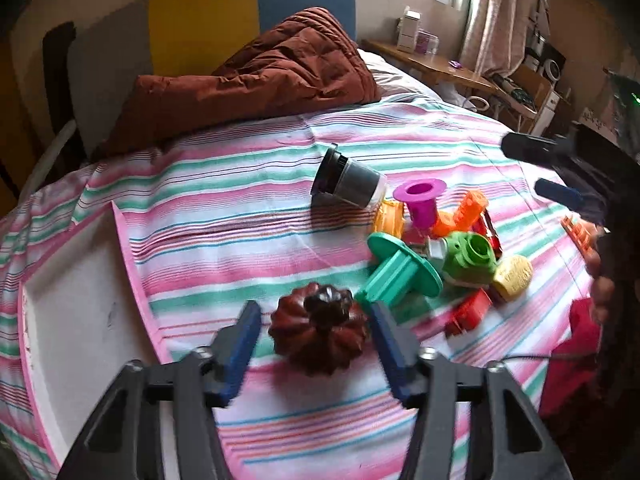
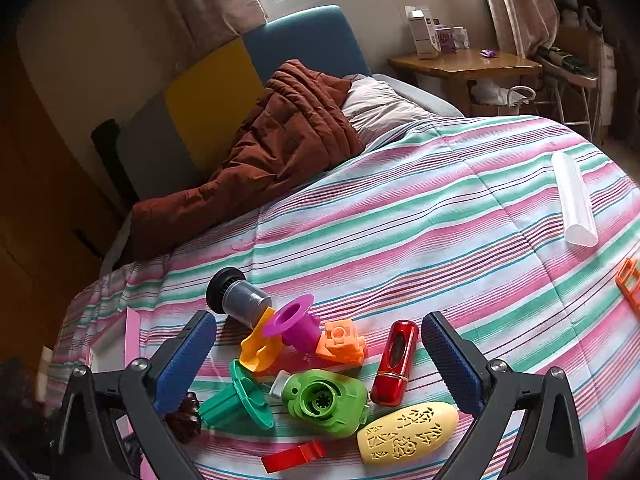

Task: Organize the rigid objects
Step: 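Reach the left gripper to the brown fluted knob and grasp it, then lift the brown knob with the left gripper while the right gripper grasps the green spool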

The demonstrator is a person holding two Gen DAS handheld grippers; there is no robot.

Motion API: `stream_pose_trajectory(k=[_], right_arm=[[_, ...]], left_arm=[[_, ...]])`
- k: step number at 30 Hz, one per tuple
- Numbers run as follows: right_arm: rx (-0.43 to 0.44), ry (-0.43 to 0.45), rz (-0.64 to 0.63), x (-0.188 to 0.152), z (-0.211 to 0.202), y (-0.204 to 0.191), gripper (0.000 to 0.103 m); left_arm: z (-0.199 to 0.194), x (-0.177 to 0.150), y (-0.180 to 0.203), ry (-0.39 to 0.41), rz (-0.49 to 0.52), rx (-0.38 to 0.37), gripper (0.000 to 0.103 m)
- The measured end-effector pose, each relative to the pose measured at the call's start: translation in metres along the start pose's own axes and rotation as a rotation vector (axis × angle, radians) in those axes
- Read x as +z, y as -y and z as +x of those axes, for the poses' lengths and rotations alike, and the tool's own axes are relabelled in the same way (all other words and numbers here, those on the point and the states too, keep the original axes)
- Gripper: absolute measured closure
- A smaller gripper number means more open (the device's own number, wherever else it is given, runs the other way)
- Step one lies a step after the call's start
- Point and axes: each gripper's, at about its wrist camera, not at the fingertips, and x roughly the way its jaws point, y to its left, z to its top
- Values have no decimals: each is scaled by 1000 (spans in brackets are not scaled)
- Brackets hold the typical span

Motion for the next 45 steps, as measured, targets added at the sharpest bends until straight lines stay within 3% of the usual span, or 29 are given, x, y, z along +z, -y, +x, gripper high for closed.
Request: stream_pose_trajectory(k=[3,8,17,20,24,33,35,40,45], right_arm=[[-1,-4,-9,0,2,-2,0],[-6,-4,-31,-1,3,-4,0],[39,-33,-76,-5,8,-13,0],[132,-56,-173,-12,8,-35,0],[189,-124,-342,-32,17,-70,0],[134,-224,-561,-66,53,-104,1],[111,-243,-596,-72,64,-107,4],[39,-300,-654,-84,86,-107,43],[146,-316,-653,-91,72,-114,43]], left_arm=[[10,3,0,1,-27,5,70],[20,2,3,7,-30,11,78],[-9,-11,-5,57,-37,-3,79],[-27,-19,-8,80,-39,4,79],[-50,-29,-13,111,-41,10,79],[-81,-45,-28,152,-84,12,79],[-86,-49,-30,157,-96,11,79],[-98,-55,-38,172,-115,19,79],[-110,-64,-47,189,-141,44,79]])
